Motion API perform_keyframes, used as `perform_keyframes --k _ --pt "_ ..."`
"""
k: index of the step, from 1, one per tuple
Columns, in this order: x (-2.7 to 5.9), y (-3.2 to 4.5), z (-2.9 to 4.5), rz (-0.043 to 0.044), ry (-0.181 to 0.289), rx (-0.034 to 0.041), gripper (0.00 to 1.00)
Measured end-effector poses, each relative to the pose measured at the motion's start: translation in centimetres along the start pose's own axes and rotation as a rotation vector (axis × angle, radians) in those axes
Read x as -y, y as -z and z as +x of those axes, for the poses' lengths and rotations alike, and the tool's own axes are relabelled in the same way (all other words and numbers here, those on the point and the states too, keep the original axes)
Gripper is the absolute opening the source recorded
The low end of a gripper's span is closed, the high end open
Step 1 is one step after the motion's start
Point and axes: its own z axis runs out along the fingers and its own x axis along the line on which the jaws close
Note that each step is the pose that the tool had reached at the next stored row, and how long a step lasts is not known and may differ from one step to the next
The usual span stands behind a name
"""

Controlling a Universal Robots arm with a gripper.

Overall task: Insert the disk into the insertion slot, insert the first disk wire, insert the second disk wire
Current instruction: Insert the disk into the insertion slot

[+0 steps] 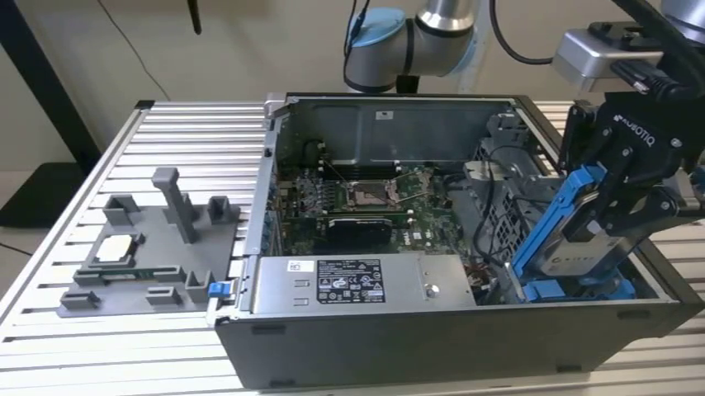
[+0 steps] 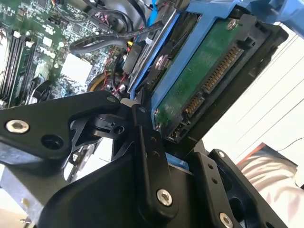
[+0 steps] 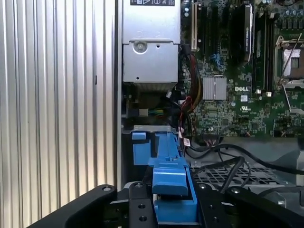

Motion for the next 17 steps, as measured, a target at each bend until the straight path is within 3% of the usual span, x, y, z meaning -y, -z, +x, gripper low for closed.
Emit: perform_keyframes --k 7,13,14,17 --pt "0.05 -1.28 0.00 0.0000 -0.001 0.0000 0.00" --pt "0.05 -1.32 0.00 0.0004 -0.001 0.0000 0.00" --pt "0.05 -1.32 0.00 0.0006 -0.001 -0.0001 1.00" --pt "0.05 -1.32 0.00 0.0007 -0.001 0.0000 1.00"
